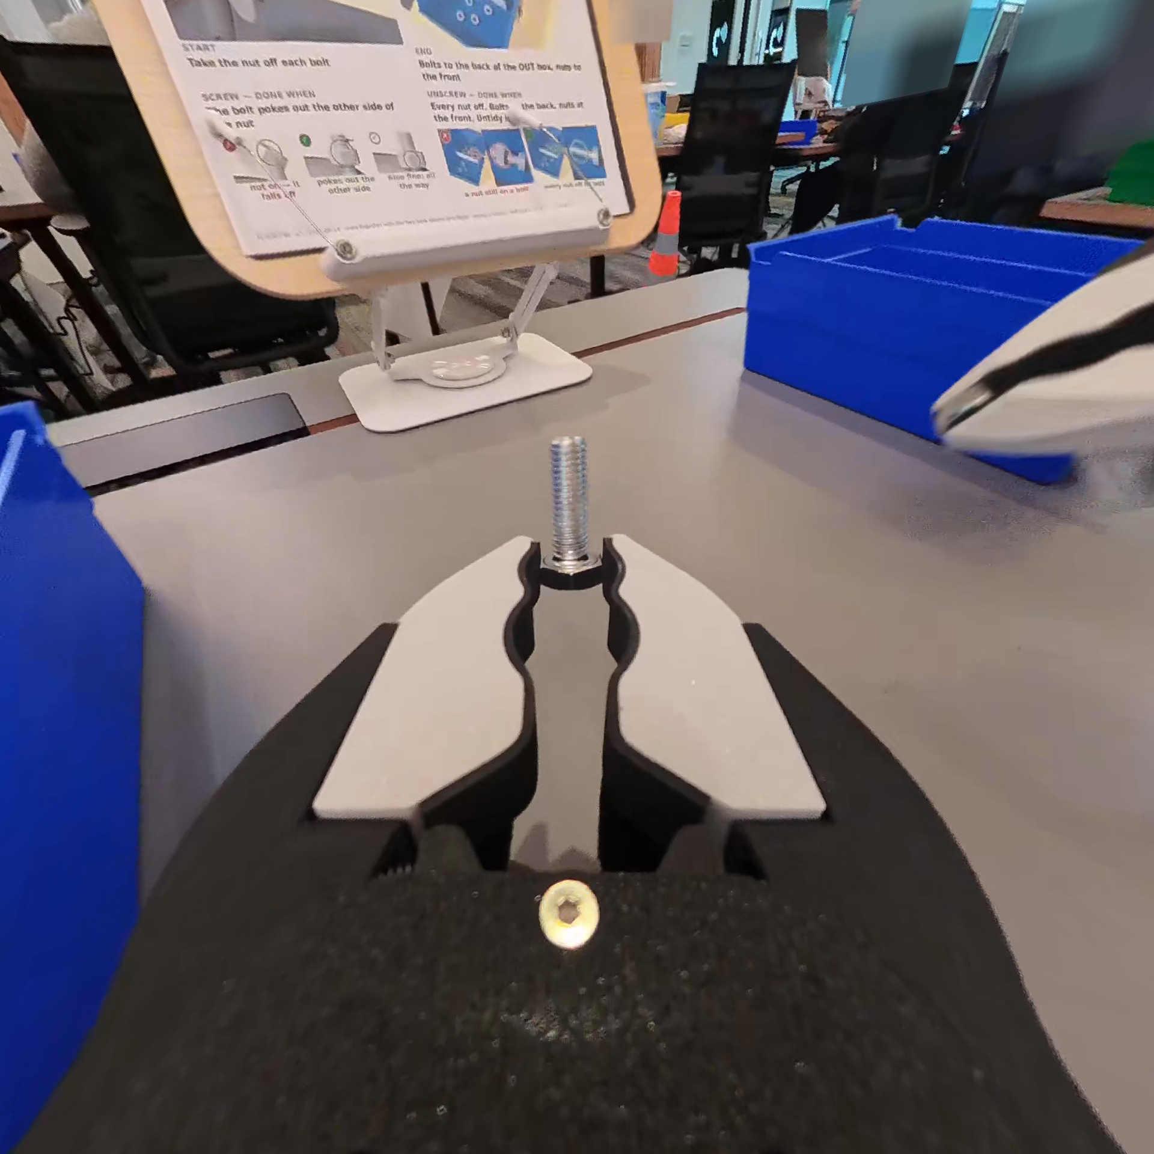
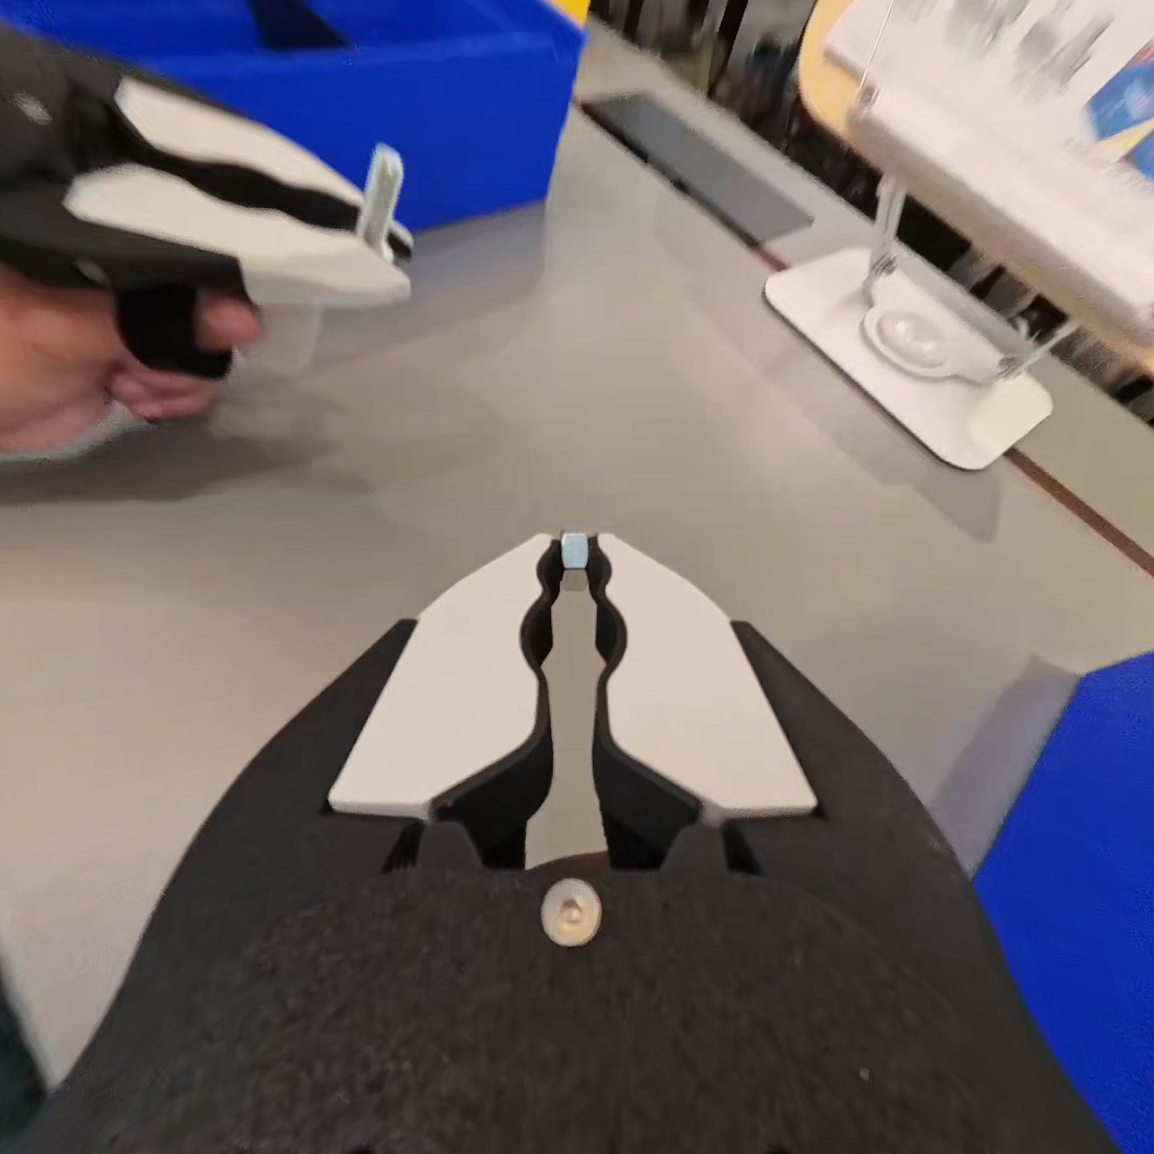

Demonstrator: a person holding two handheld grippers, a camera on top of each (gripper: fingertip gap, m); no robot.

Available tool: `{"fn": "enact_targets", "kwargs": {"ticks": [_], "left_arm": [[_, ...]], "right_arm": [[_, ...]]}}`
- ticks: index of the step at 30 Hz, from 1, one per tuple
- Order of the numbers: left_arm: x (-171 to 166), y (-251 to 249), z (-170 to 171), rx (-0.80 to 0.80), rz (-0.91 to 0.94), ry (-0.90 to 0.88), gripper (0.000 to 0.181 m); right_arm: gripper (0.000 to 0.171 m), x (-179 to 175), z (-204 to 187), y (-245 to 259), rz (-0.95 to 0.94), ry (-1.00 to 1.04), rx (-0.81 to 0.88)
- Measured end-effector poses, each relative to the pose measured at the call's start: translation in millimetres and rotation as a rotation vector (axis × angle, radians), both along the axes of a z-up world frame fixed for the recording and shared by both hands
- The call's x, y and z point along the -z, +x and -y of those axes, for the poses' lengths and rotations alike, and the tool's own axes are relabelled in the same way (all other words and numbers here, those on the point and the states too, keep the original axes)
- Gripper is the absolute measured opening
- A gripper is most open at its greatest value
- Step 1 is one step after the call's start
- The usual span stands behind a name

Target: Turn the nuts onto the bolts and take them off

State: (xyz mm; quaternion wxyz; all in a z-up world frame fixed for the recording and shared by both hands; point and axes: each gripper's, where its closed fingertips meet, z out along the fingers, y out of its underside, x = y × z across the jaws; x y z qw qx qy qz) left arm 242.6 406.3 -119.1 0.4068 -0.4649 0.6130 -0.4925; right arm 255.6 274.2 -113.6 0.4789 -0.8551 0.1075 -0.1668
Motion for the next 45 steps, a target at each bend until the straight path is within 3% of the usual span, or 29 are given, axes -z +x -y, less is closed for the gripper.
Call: {"fn": "enact_targets", "kwargs": {"ticks": [3,8,19,20,23,30,34,37,45], "left_arm": [[-2,37,-5,0.045,-0.01,0.011,0.018],[9,72,-9,0.125,-0.034,-0.066,0.018],[6,54,12,0.291,-0.006,0.018,0.018],[7,54,12,0.294,-0.007,0.031,0.018],[7,54,13,0.303,-0.004,0.048,0.018],[10,51,24,0.317,0.051,0.171,0.018],[0,50,17,0.28,0.082,0.164,0.018],[3,48,18,0.284,0.06,0.123,0.018],[5,35,41,0.353,0.075,0.197,0.018]], "right_arm": [[0.008,32,-26,38,-0.053,-0.136,-0.042],[0.008,65,-66,74,-0.13,-0.175,-0.183],[0.009,104,-52,77,-0.158,-0.266,-0.23],[0.009,104,-52,76,-0.152,-0.263,-0.225],[0.038,96,-49,79,-0.121,-0.248,-0.179],[0.047,54,-34,96,0.01,-0.212,-0.056],[0.05,65,-22,95,-0.028,-0.293,-0.002],[0.037,77,-33,73,-0.16,-0.245,0.0],[0.028,99,-23,107,0.025,-0.392,0.129]]}}
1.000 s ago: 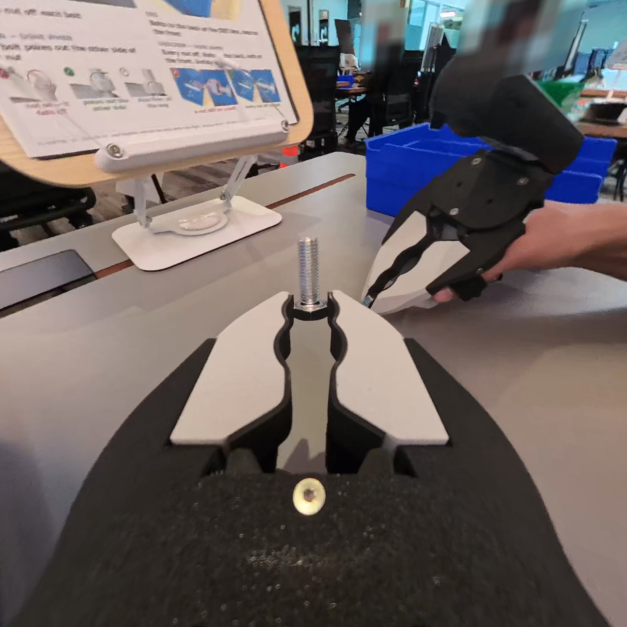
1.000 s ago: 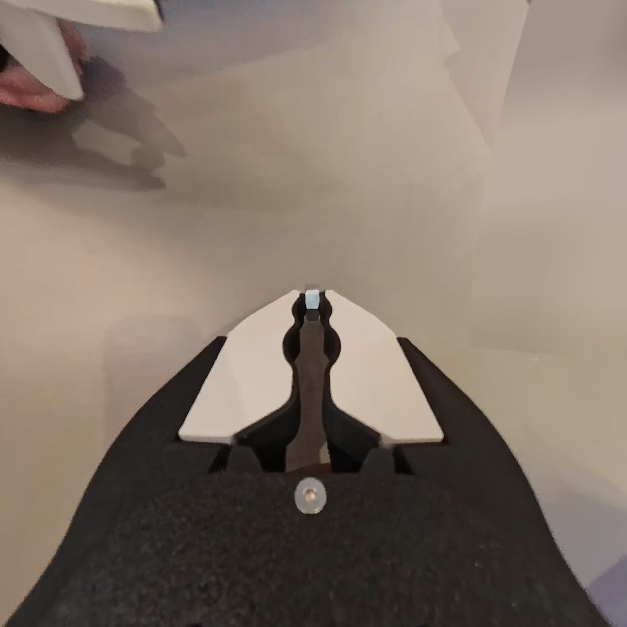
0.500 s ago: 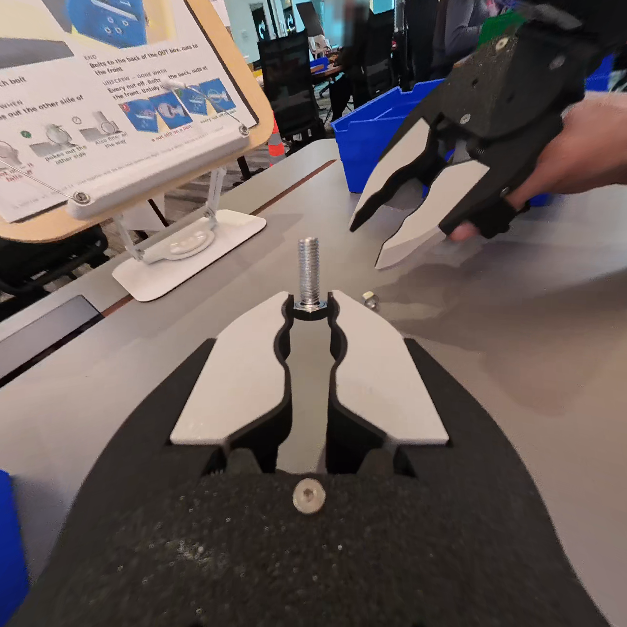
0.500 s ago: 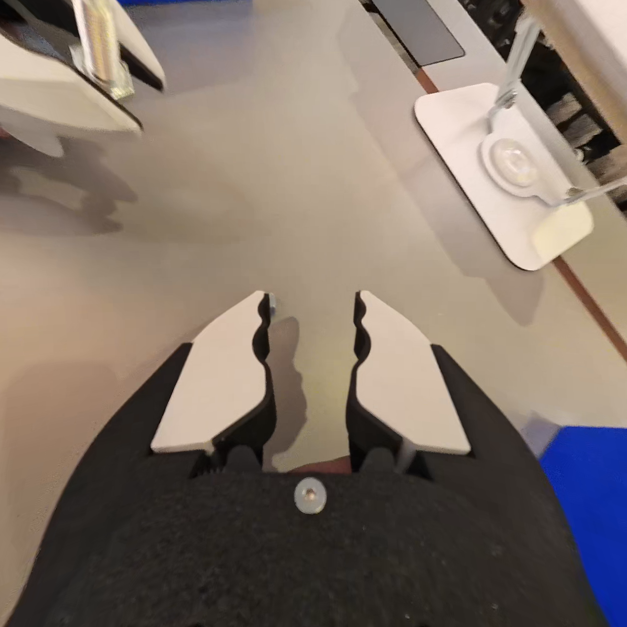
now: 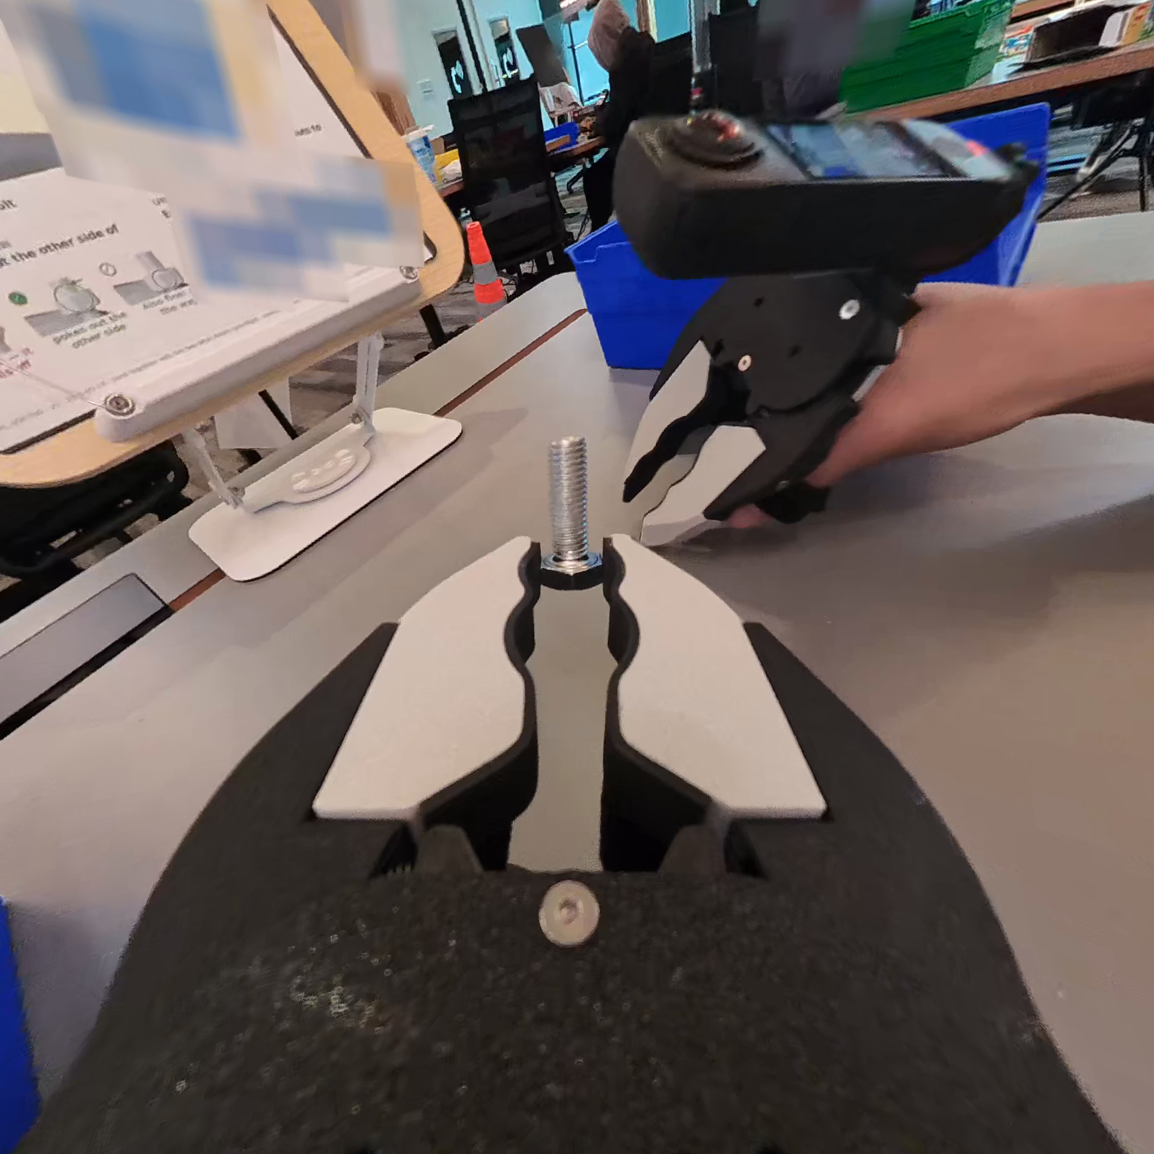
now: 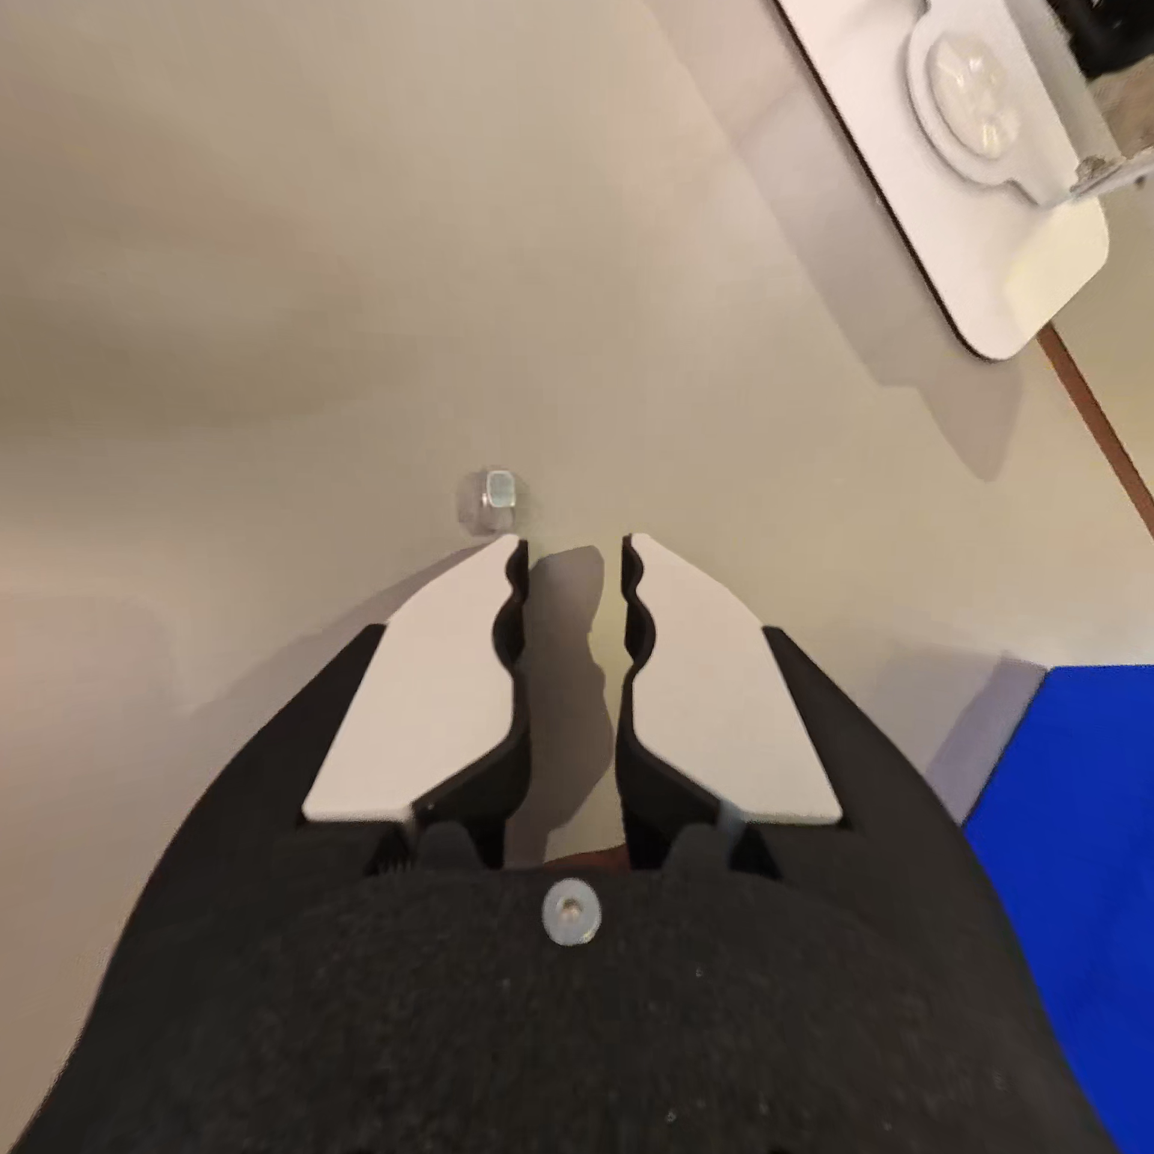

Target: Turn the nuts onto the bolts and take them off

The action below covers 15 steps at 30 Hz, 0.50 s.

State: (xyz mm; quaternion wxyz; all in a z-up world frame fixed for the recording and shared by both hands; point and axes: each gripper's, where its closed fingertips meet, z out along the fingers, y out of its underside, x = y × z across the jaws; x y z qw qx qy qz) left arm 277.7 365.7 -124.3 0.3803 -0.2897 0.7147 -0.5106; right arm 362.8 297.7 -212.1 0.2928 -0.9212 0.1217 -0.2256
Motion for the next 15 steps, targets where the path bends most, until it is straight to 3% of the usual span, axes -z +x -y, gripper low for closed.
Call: {"fn": "enact_targets", "kwargs": {"ticks": [4,9,11,15], "left_arm": [[2,3,-5,-0.008,-0.032,-0.048,0.018],[7,8,-8,0.0,-0.097,-0.105,0.018],[8,9,-8,-0.001,-0.101,-0.107,0.018],[10,12,-8,-0.002,-0.12,-0.109,0.018]], "right_arm": [[0.03,-9,10,5,-0.008,0.056,0.004],[0.037,-3,4,-12,-0.075,0.1,-0.131],[0.032,-3,6,-8,-0.084,0.125,-0.086],[0.042,-2,-13,-22,-0.248,0.225,-0.056]]}}
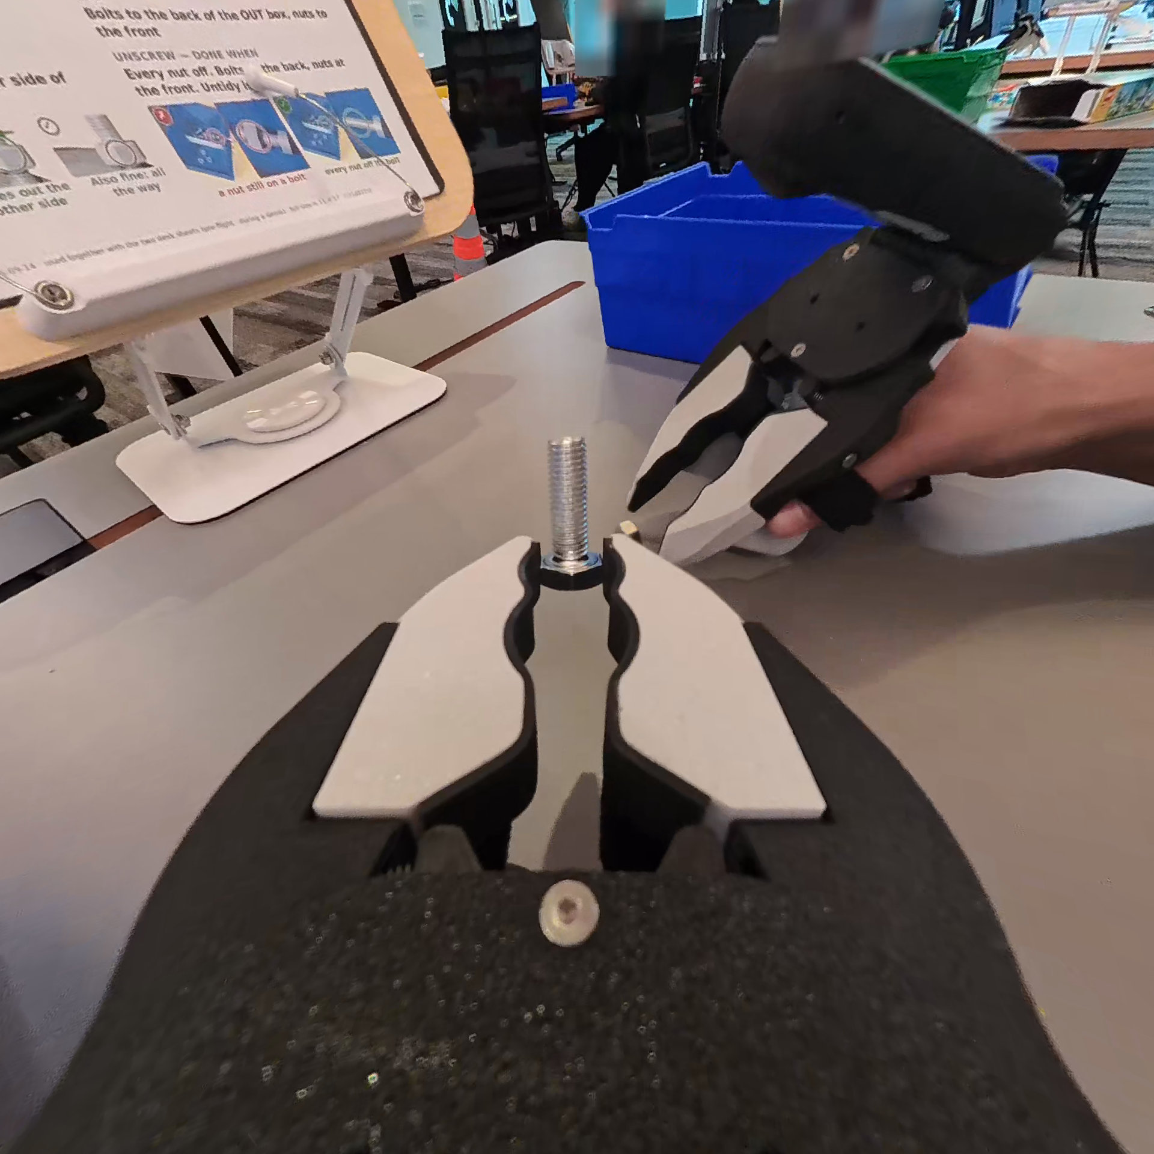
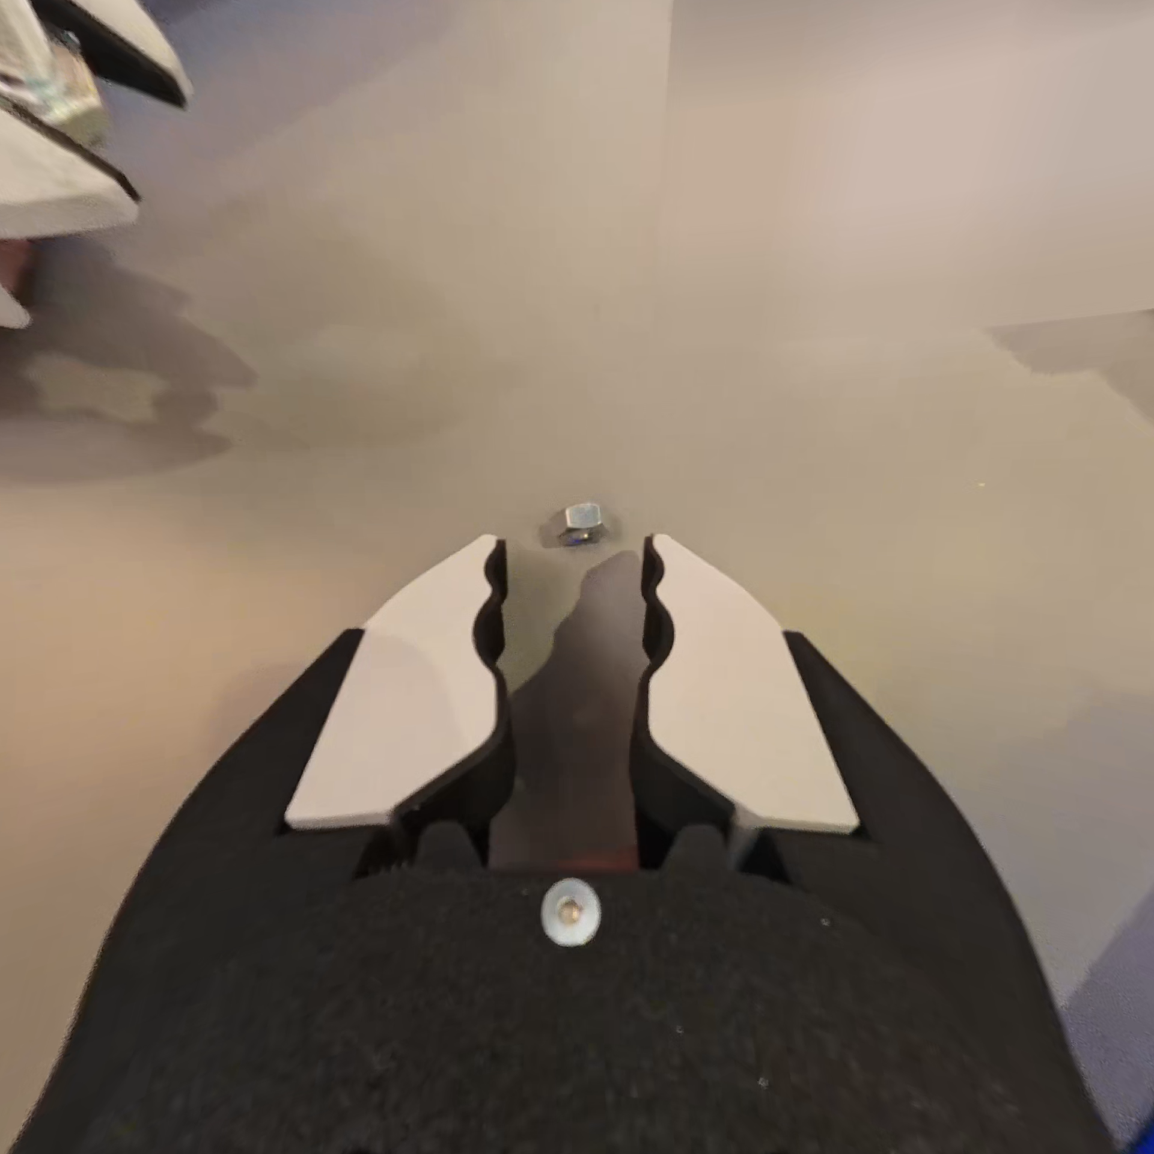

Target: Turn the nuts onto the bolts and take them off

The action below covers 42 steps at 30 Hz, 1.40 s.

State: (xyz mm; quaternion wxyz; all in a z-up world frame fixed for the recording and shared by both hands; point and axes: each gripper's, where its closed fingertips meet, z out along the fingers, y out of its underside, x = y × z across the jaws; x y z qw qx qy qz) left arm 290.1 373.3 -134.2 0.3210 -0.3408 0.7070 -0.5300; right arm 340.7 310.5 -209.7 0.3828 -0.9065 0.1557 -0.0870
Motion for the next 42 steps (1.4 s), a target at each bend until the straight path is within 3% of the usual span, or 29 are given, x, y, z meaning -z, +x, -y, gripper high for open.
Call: {"fn": "enact_targets", "kwargs": {"ticks": [10,14,16,20,23,28,33,42], "left_arm": [[2,-3,0,0.014,-0.021,0.009,0.018],[7,-5,6,0.034,-0.025,0.056,0.018],[9,-6,8,0.042,-0.029,0.072,0.018],[5,-9,9,0.077,-0.029,0.045,0.018],[-10,-17,16,0.162,-0.049,-0.114,0.018],[-49,-42,44,0.367,0.001,-0.368,0.018],[-72,-61,77,0.504,0.014,-0.393,0.018],[-90,-59,81,0.532,0.049,-0.463,0.018]], "right_arm": [[0.035,6,-8,3,0.04,-0.049,-0.006],[0.019,6,-10,5,0.065,-0.059,-0.022],[0.019,-1,-10,4,0.1,-0.047,-0.049],[0.019,-61,-14,-10,0.164,0.218,-0.123],[0.019,-118,-12,-37,0.201,0.519,-0.263],[0.018,-186,-3,-82,0.003,0.964,-0.43],[0.019,-195,-16,-105,-0.185,1.073,-0.527],[0.019,-206,-8,-115,-0.323,1.191,-0.615]]}}
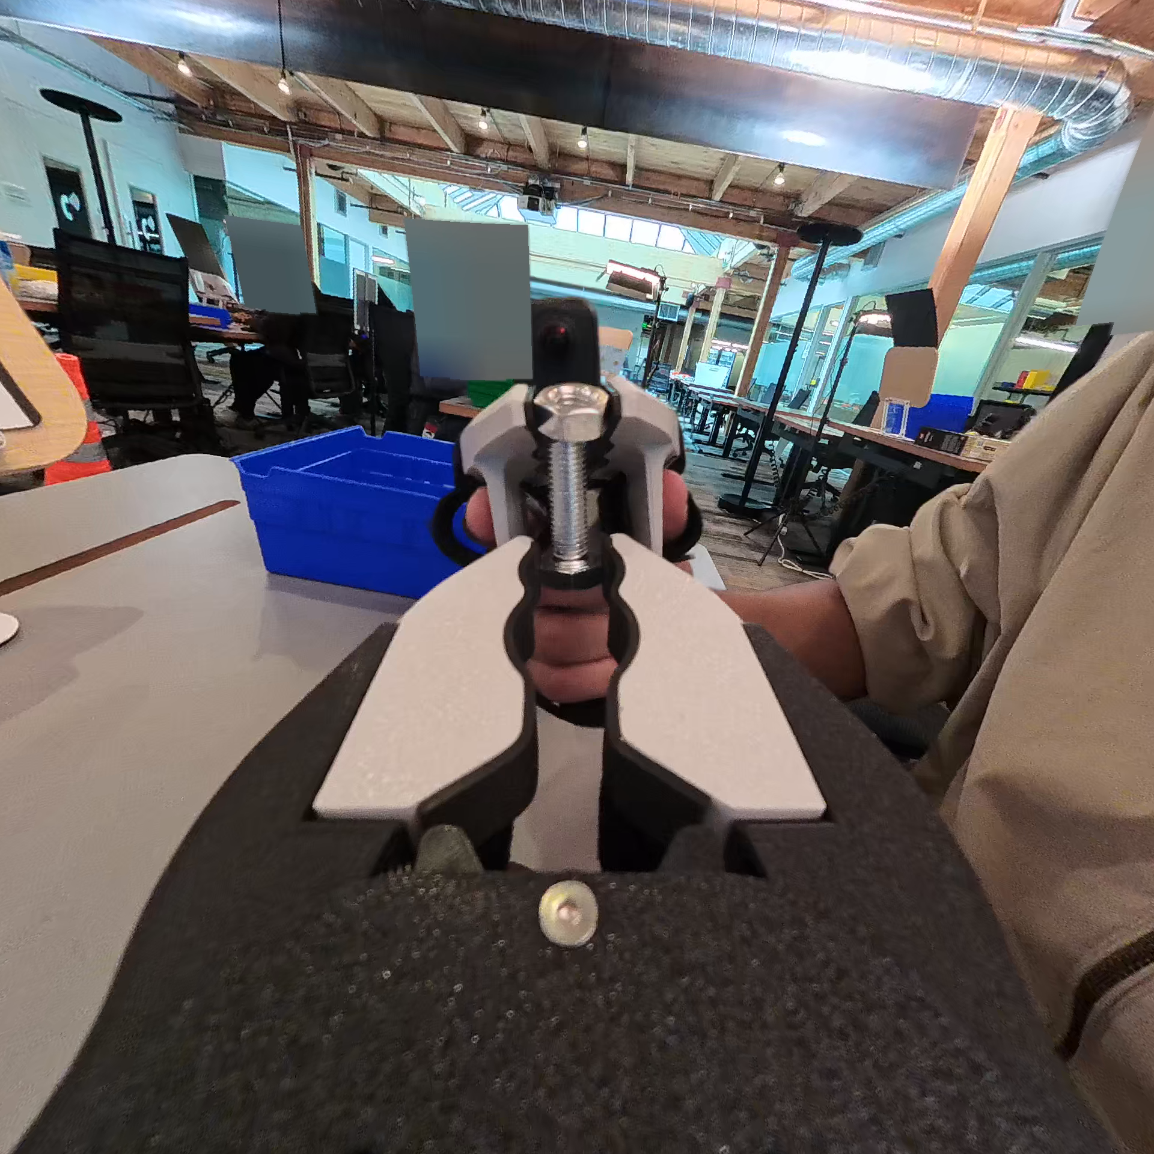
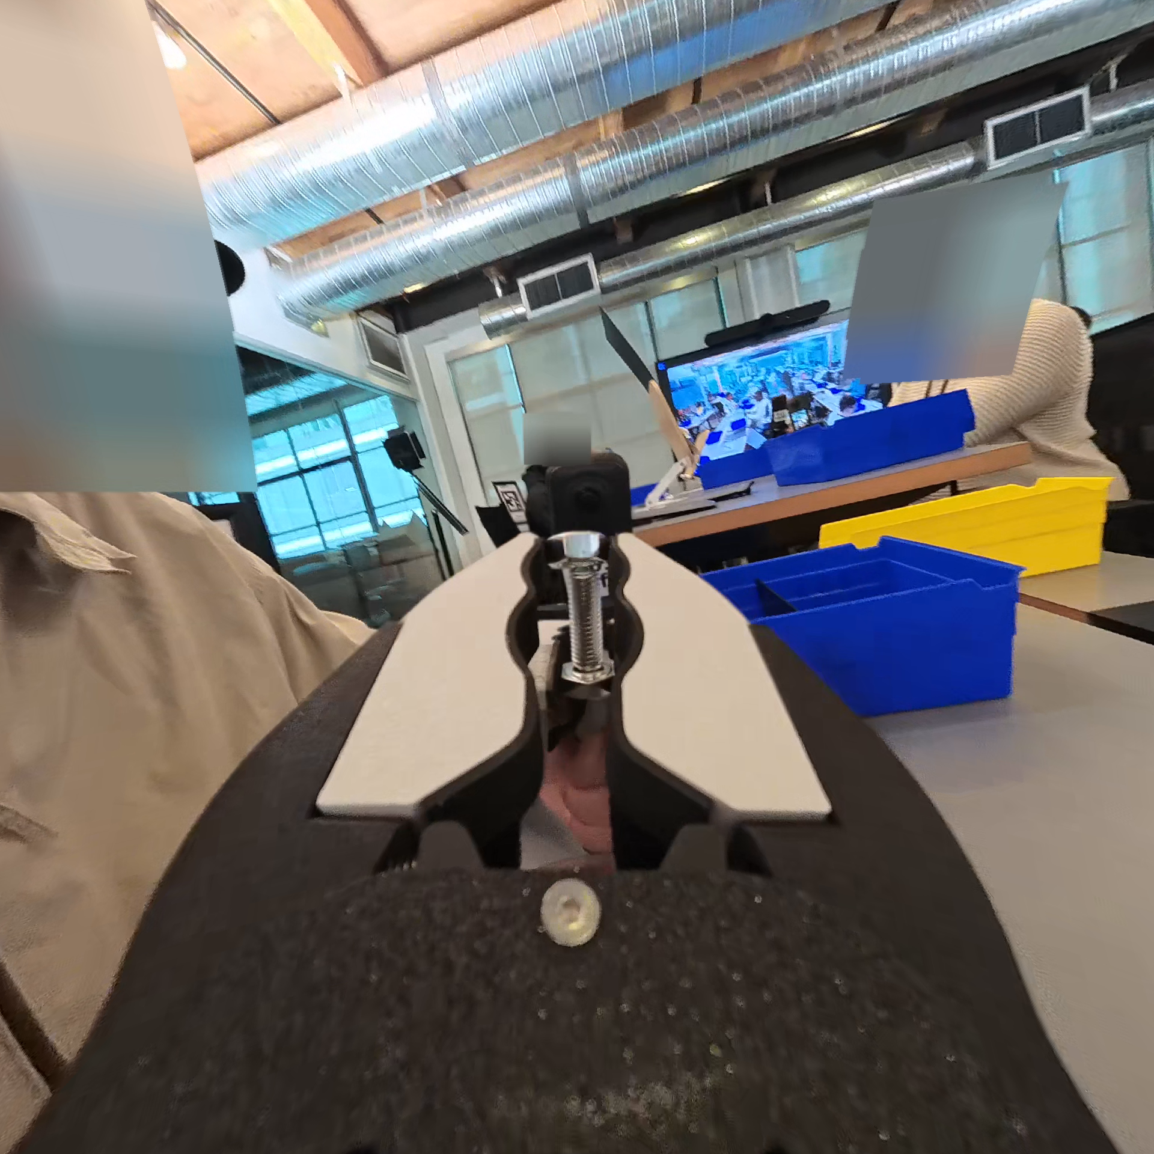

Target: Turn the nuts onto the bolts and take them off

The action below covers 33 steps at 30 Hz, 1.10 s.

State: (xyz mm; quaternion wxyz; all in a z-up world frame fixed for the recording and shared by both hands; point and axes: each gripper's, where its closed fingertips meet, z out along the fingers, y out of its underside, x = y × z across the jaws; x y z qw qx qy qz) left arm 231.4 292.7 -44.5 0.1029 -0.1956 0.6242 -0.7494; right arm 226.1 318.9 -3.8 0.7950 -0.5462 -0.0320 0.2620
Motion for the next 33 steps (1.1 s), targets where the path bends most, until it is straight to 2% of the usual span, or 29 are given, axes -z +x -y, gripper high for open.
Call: {"fn": "enact_targets", "kwargs": {"ticks": [10,19,26,33], "left_arm": [[-17,-11,6,0.009,0.024,-0.084,0.018],[-24,-9,5,-0.059,0.053,-0.126,0.018],[-13,-3,-3,-0.082,0.023,-0.092,0.018],[-6,0,-3,-0.077,0.007,-0.077,0.018]], "right_arm": [[0.019,-11,4,-12,-0.074,0.114,-0.095],[0.019,-18,6,-8,-0.196,0.226,-0.134],[0.019,-6,-1,-2,-0.046,0.099,0.005],[0.02,1,-1,1,0.019,0.048,0.065]]}}
